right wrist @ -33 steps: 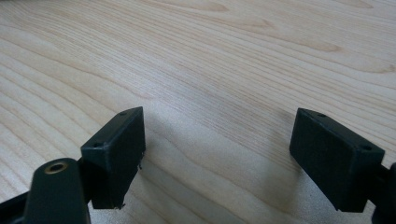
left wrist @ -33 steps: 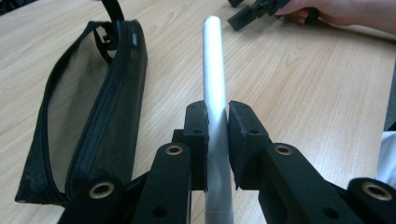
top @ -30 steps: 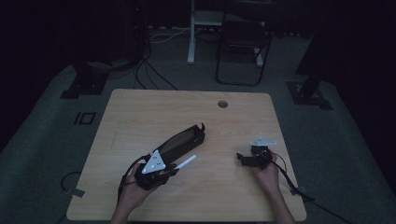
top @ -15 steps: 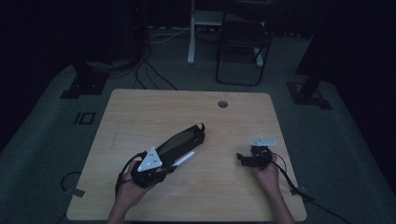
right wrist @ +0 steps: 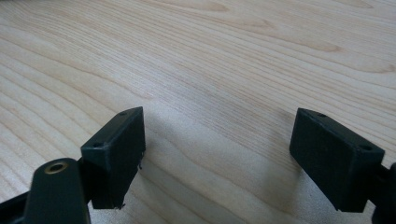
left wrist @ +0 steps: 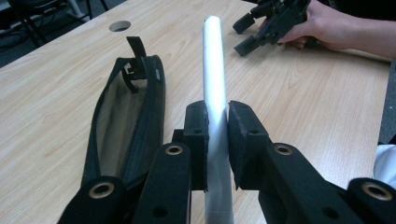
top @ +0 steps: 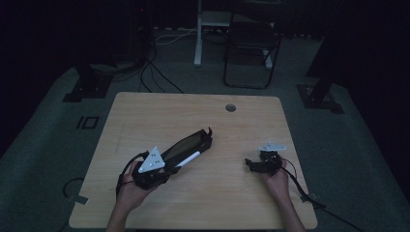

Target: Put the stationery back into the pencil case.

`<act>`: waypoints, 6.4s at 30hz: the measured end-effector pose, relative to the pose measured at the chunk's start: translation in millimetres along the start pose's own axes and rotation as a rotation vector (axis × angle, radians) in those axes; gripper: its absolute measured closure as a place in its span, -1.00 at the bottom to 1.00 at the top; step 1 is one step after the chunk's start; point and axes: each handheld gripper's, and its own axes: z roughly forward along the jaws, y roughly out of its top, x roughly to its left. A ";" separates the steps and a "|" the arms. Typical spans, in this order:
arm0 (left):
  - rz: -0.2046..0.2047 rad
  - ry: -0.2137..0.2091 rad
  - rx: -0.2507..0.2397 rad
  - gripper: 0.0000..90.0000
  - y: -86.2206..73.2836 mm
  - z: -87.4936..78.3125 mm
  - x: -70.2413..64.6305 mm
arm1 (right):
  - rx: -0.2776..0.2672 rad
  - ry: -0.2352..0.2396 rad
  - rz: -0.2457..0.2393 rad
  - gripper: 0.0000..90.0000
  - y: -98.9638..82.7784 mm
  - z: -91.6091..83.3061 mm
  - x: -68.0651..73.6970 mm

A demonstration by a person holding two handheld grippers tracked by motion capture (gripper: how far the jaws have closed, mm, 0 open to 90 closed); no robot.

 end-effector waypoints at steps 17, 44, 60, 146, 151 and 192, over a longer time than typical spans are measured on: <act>-0.004 -0.025 -0.023 0.75 5.9 -7.8 7.1 | 0.000 0.000 0.000 -0.59 0.0 0.0 0.0; 0.003 -0.010 -0.039 0.75 17.7 -18.2 18.7 | 0.000 0.000 0.000 -0.59 0.0 0.0 0.0; -0.004 -0.008 -0.047 0.75 21.1 -18.3 27.8 | 0.000 0.000 0.000 -0.59 0.0 0.0 0.0; -0.037 0.014 -0.020 0.75 28.0 9.5 66.6 | 0.000 0.000 0.000 -0.59 0.0 0.0 0.0; -0.038 0.014 -0.021 0.75 29.1 12.7 67.4 | 0.000 0.000 0.000 -0.59 0.0 0.0 0.0; -0.044 0.039 0.027 0.75 26.2 36.1 76.1 | 0.000 0.000 0.001 -0.59 0.0 0.0 0.1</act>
